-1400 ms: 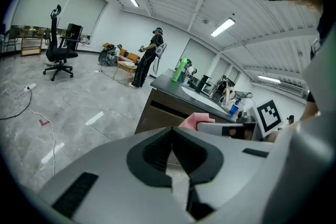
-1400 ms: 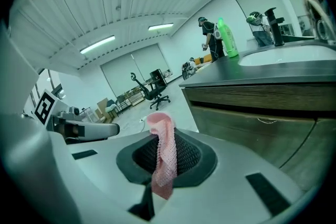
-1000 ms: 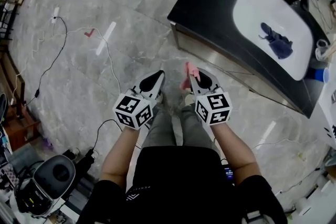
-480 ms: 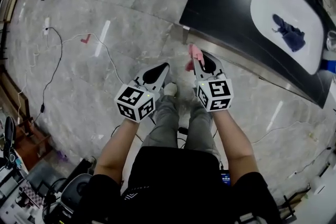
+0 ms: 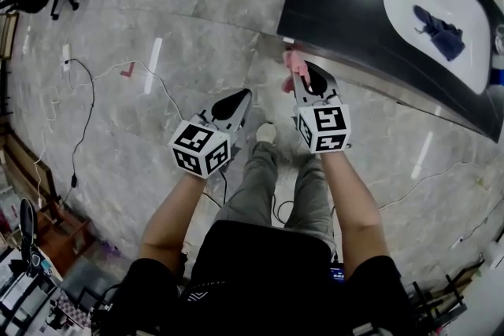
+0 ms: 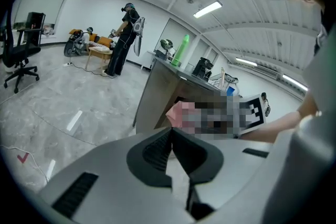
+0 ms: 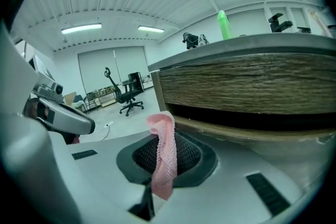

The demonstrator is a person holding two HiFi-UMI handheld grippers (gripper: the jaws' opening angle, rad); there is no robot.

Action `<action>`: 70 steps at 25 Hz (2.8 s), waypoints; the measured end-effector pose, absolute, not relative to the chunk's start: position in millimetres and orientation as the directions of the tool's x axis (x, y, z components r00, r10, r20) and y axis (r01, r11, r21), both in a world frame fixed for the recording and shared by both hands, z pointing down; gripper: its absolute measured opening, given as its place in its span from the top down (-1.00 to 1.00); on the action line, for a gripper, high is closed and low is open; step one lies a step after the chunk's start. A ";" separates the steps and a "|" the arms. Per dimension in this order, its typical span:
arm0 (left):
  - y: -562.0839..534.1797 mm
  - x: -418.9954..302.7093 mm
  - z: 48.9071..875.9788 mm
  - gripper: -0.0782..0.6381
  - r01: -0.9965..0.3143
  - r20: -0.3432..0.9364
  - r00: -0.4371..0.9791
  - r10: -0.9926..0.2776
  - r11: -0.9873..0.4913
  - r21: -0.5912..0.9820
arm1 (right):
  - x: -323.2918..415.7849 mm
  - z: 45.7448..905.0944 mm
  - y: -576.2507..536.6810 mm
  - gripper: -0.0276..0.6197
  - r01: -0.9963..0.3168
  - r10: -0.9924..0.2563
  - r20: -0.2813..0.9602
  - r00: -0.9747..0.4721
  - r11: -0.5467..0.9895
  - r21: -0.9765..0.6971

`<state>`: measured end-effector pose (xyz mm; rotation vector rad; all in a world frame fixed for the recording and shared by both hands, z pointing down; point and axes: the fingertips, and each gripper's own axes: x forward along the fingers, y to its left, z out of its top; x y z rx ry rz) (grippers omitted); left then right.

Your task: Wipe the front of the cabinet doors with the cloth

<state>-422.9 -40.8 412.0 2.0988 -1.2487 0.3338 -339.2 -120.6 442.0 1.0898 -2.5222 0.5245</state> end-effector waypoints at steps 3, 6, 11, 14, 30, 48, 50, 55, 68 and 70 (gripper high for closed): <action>-43.5 -418.5 412.1 0.76 -0.860 0.528 0.501 -0.686 -0.326 0.393 | -331.8 443.9 -120.3 0.77 -0.752 -0.629 0.440 -0.641 0.629 -0.197; -44.8 -408.9 411.0 0.76 -0.865 0.521 0.490 -0.699 -0.315 0.391 | -315.7 445.6 -119.3 0.77 -0.759 -0.635 0.444 -0.632 0.622 -0.192; -49.7 -373.6 416.2 0.76 -0.859 0.523 0.503 -0.688 -0.329 0.392 | -273.4 444.5 -123.5 0.77 -0.786 -0.667 0.439 -0.602 0.590 -0.183; -50.5 -341.9 415.3 0.76 -0.843 0.517 0.532 -0.671 -0.360 0.400 | -240.3 445.3 -122.3 0.77 -0.802 -0.681 0.447 -0.580 0.571 -0.172; -49.9 -175.9 425.1 0.76 -0.770 0.518 0.638 -0.570 -0.498 0.400 | -49.9 456.9 -113.8 0.77 -0.900 -0.773 0.463 -0.433 0.399 -0.175; -46.5 -73.7 430.2 0.76 -0.725 0.498 0.687 -0.529 -0.549 0.417 | 33.8 464.3 -81.1 0.77 -0.907 -0.770 0.480 -0.420 0.362 -0.214; -45.3 -85.6 429.9 0.76 -0.734 0.502 0.678 -0.537 -0.534 0.420 | 19.9 465.2 -77.6 0.77 -0.901 -0.761 0.483 -0.434 0.373 -0.222; -43.9 -127.7 431.7 0.76 -0.763 0.511 0.646 -0.567 -0.502 0.407 | -29.4 467.4 -78.8 0.77 -0.875 -0.731 0.482 -0.482 0.423 -0.233; -47.3 -282.4 444.7 0.76 -0.841 0.516 0.535 -0.669 -0.362 0.403 | -194.9 477.0 -87.2 0.77 -0.788 -0.632 0.489 -0.602 0.567 -0.239; -49.3 -301.3 449.0 0.76 -0.846 0.518 0.528 -0.673 -0.358 0.396 | -218.7 479.1 -88.9 0.77 -0.775 -0.616 0.491 -0.616 0.586 -0.237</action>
